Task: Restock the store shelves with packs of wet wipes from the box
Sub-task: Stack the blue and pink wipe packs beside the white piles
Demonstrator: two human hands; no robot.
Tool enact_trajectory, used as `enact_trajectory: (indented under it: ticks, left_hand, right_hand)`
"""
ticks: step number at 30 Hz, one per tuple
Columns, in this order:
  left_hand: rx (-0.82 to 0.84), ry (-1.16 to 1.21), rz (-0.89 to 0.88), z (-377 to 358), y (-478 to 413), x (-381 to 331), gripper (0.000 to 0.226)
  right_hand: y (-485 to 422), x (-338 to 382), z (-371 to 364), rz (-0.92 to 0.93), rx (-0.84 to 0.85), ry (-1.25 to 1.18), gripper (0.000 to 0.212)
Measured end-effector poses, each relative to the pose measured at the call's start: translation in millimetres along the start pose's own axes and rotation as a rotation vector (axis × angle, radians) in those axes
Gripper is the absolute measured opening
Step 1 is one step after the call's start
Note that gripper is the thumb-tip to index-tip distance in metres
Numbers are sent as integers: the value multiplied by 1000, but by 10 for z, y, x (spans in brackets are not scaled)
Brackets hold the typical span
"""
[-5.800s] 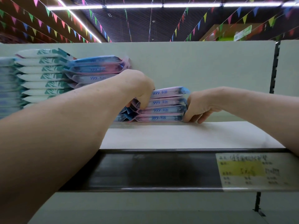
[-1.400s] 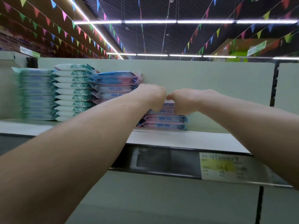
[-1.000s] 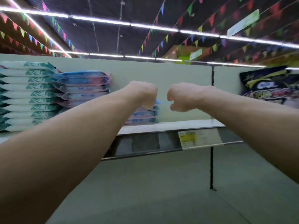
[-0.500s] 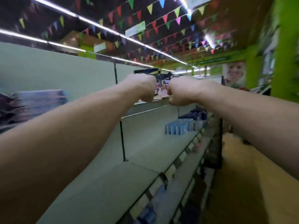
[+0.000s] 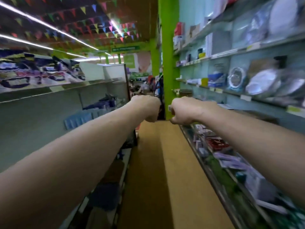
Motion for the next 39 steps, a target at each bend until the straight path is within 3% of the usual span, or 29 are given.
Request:
enact_trajectory:
  ticks: [7,12,18,29,33,39]
  left_hand:
    - [16,20,-236,117,-194,-1844,36]
    - [78,67,-433,-26,-112,-3145,49]
    - [189,72,-645,-442,39,-4314,39]
    - [440,165,-894,-1794,-14,-5479,45]
    - [549,196,-933,-2441,-46,-5653,46]
    - [737,212,-945,-3389,5,-5815,47]
  right_hand:
    - [795,-1679,-478,-216,98,27,27]
    - [1388,-2489,-1072,-338,216,-101,17]
    - [1956,-3253,-1818,-529,296,-204,13]
    - [2340,-3774,-3298,-756,495,-400,27]
    - [2354,-3803,-3881,-807,557,-473,20]
    - [2425,-3791,-4650,-898,658,-545,31]
Point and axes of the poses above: each hand's wrist, its own y-axis away from the middle knuckle, its own z-axis out of the back of the hand, x = y × z, the point moved 10 cm from there along -y, towards the middle knuckle, and after that the axes turned 6 degrees about -y, right-handed, at the moved point
